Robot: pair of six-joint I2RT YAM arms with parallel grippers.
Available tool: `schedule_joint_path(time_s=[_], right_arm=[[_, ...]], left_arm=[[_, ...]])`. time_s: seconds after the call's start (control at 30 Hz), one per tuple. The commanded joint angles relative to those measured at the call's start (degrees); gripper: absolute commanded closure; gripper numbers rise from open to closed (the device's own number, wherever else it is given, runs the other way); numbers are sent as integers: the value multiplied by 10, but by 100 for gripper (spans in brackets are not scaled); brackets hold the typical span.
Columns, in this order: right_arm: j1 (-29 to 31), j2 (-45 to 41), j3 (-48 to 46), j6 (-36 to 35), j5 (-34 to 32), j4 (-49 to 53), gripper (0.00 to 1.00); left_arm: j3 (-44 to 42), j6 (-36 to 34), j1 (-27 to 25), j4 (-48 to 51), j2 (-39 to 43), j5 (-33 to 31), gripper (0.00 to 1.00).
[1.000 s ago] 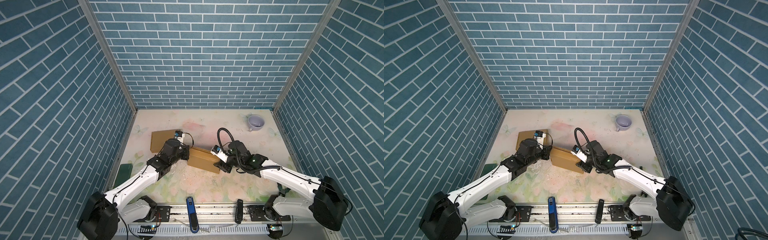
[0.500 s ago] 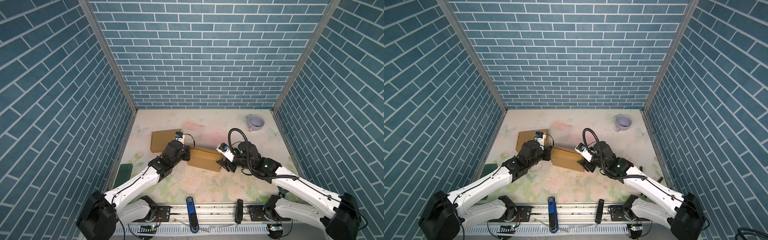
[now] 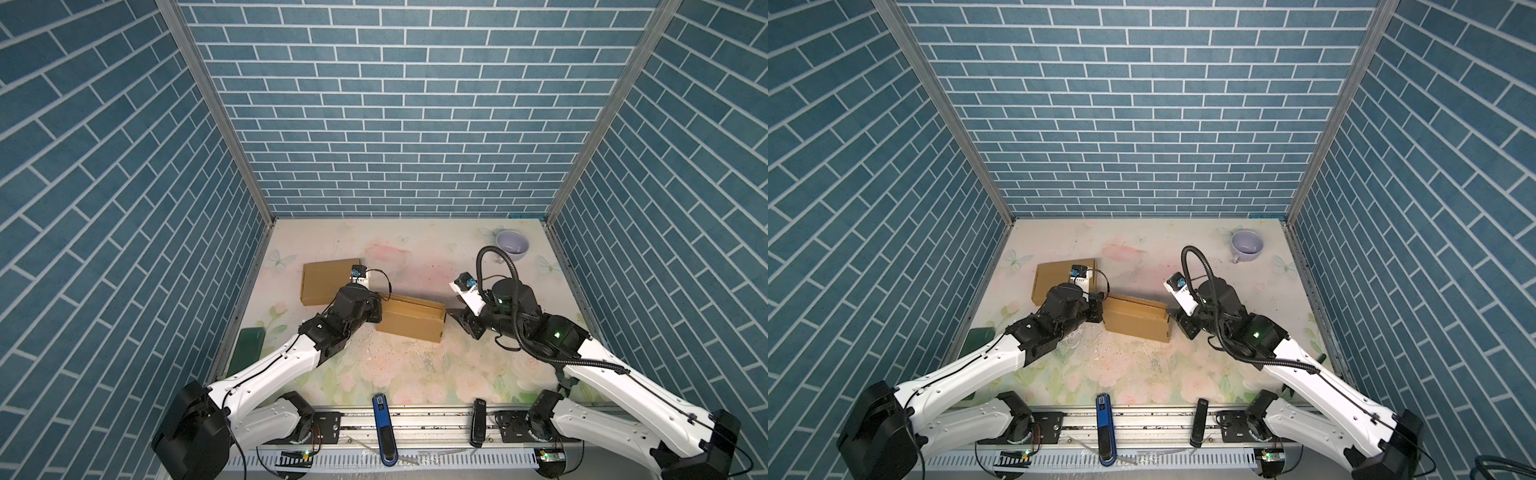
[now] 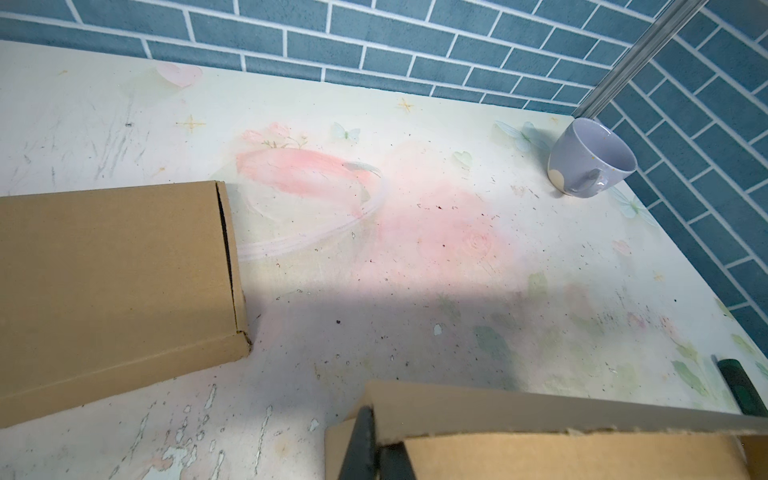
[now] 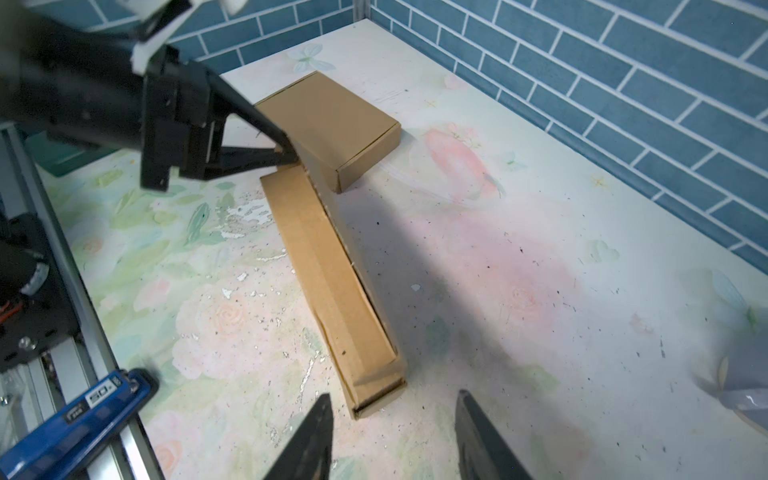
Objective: Fold the paper box
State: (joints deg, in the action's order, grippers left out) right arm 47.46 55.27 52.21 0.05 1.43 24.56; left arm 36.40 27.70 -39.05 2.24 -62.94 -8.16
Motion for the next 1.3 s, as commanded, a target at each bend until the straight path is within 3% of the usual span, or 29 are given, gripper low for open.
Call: schedule_joint_path(time_s=[0.0, 0.27, 0.47, 0.7, 0.93, 1.27], right_arm=[[2, 28, 72, 109, -50, 54, 55], [19, 142, 247, 278, -87, 223, 59], [28, 179, 286, 352, -70, 286, 66], [32, 202, 292, 383, -36, 323, 69], [31, 233, 270, 385, -8, 293, 68], [31, 275, 263, 384, -23, 292, 70]], left_arm=[[-22, 19, -11, 135, -10, -10, 100], [-20, 40, -16, 139, -12, -22, 100], [-10, 40, -16, 133, -35, -14, 100], [-3, 40, -16, 136, -41, -15, 100], [-1, 42, -19, 133, -47, -12, 100], [1, 39, -20, 132, -47, -12, 100]])
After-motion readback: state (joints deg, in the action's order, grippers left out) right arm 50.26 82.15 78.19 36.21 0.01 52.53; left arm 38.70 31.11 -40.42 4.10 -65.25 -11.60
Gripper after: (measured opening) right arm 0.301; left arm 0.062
